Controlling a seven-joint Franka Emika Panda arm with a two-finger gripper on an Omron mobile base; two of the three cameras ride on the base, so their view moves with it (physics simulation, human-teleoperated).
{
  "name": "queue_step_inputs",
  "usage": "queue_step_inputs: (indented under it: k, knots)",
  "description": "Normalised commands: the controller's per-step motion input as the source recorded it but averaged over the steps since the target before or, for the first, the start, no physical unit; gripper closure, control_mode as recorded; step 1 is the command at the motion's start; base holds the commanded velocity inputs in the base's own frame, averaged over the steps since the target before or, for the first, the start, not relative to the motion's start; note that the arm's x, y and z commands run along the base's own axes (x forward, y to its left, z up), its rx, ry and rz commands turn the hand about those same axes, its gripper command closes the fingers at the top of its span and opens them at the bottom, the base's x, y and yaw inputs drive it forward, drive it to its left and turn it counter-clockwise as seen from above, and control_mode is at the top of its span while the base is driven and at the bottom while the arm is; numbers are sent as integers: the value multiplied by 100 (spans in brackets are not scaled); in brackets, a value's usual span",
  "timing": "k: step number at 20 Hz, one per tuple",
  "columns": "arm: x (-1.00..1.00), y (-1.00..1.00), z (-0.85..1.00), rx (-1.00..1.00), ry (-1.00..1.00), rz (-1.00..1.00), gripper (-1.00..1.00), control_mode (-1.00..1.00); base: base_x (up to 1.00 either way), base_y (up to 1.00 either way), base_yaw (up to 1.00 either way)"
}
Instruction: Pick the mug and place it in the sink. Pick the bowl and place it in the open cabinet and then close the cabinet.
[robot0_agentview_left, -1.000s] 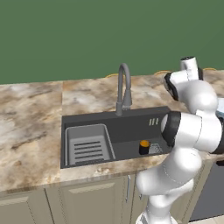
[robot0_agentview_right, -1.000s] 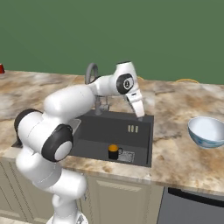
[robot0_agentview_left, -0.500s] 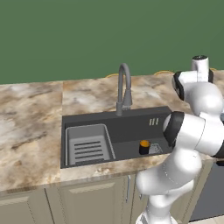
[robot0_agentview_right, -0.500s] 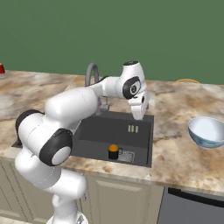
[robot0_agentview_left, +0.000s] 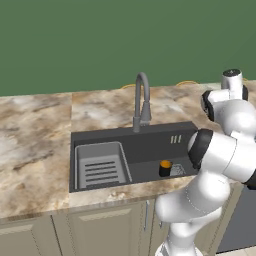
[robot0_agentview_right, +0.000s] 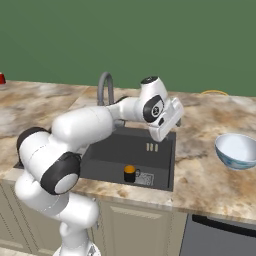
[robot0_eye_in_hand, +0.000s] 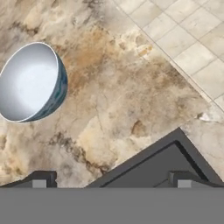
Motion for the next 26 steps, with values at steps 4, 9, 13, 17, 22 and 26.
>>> queue_step_inputs:
  k: [4,9,13,17,22,26]
  knots:
    - [0,-41,0,0,-6,-24,-100,-100,0,0,0]
    - [0,-43,0,0,-1,-13,-100,-100,0,0,0]
    - [0,-39,0,0,0,-9,-100,-100,0,0,0]
    - [0,-41,0,1,0,-5,-100,-100,0,0,0]
    - [10,-38,-1,0,0,-2,-100,-100,0,0,0]
    - [14,-26,-5,0,0,-1,-100,-100,0,0,0]
